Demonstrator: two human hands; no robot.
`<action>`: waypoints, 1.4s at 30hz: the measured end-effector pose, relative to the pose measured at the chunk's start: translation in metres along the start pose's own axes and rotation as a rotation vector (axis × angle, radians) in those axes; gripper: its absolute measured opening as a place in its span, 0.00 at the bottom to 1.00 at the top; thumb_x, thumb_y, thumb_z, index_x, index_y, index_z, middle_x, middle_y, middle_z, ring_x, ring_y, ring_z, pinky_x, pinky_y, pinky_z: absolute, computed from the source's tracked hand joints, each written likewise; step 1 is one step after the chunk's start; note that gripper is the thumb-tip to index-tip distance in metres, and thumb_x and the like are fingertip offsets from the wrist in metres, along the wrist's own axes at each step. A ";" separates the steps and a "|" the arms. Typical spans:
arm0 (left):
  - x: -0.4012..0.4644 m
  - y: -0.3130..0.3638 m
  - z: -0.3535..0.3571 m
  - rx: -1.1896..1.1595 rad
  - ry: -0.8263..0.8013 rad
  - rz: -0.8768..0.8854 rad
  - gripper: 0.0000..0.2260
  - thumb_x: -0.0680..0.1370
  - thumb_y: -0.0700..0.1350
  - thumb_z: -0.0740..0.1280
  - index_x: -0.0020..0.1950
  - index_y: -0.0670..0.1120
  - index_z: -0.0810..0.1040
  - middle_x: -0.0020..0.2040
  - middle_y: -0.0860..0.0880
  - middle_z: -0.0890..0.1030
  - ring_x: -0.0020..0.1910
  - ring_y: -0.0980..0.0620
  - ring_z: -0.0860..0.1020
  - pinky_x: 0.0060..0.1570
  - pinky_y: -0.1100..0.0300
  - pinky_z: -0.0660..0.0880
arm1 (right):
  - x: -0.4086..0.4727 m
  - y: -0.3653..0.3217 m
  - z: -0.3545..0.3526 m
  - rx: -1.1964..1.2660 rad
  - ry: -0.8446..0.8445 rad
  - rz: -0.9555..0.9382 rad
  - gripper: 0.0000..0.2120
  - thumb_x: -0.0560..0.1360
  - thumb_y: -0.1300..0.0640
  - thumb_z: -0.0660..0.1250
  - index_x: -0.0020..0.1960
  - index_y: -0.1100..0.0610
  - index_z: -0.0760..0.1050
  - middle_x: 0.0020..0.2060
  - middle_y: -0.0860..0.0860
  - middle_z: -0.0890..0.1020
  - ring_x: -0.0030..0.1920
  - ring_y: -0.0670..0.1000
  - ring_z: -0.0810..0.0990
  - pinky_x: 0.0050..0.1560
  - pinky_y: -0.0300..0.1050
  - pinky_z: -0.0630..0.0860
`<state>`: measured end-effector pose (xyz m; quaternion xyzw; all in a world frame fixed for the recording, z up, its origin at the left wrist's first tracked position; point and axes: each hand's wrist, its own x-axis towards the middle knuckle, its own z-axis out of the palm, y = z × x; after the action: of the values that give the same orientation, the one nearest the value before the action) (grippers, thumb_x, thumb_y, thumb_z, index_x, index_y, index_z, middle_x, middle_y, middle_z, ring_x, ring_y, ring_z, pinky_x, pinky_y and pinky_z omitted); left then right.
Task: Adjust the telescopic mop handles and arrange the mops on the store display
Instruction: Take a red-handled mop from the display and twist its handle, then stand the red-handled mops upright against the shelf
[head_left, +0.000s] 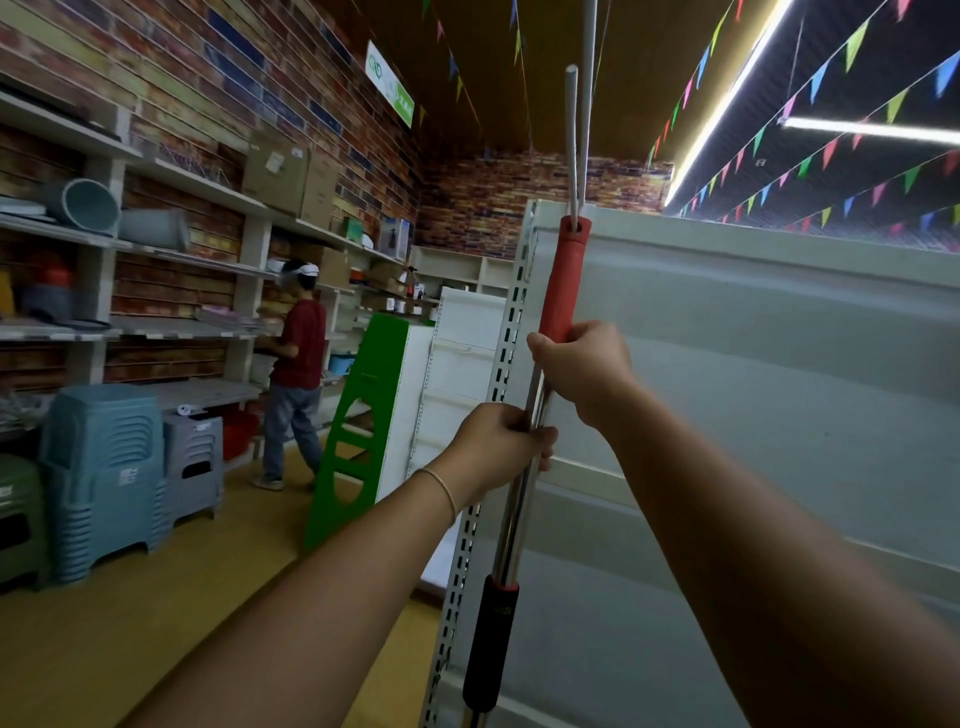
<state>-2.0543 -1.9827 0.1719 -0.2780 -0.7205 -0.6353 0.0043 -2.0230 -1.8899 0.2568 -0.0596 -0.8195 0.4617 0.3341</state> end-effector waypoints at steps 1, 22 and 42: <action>0.002 -0.001 -0.001 0.000 -0.009 -0.003 0.07 0.78 0.44 0.67 0.47 0.40 0.80 0.43 0.43 0.85 0.39 0.52 0.84 0.39 0.61 0.76 | 0.003 0.002 0.000 0.002 -0.007 0.002 0.13 0.76 0.51 0.71 0.53 0.59 0.76 0.44 0.54 0.82 0.38 0.52 0.81 0.36 0.43 0.77; 0.002 -0.005 0.003 -0.001 0.005 -0.016 0.06 0.79 0.44 0.67 0.45 0.44 0.79 0.45 0.44 0.85 0.44 0.50 0.84 0.49 0.53 0.79 | 0.011 0.012 -0.001 0.053 -0.052 -0.010 0.15 0.75 0.50 0.72 0.54 0.59 0.76 0.44 0.54 0.82 0.39 0.51 0.82 0.36 0.42 0.77; -0.105 -0.039 0.039 1.037 -0.051 0.391 0.06 0.79 0.43 0.60 0.47 0.43 0.75 0.48 0.40 0.81 0.47 0.37 0.79 0.40 0.53 0.71 | -0.138 0.081 -0.057 -0.384 0.220 0.154 0.14 0.79 0.49 0.64 0.56 0.56 0.82 0.50 0.54 0.85 0.54 0.54 0.82 0.53 0.42 0.75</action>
<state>-1.9677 -1.9897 0.0913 -0.3833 -0.8736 -0.1780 0.2411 -1.9000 -1.8592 0.1439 -0.2343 -0.8440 0.3123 0.3679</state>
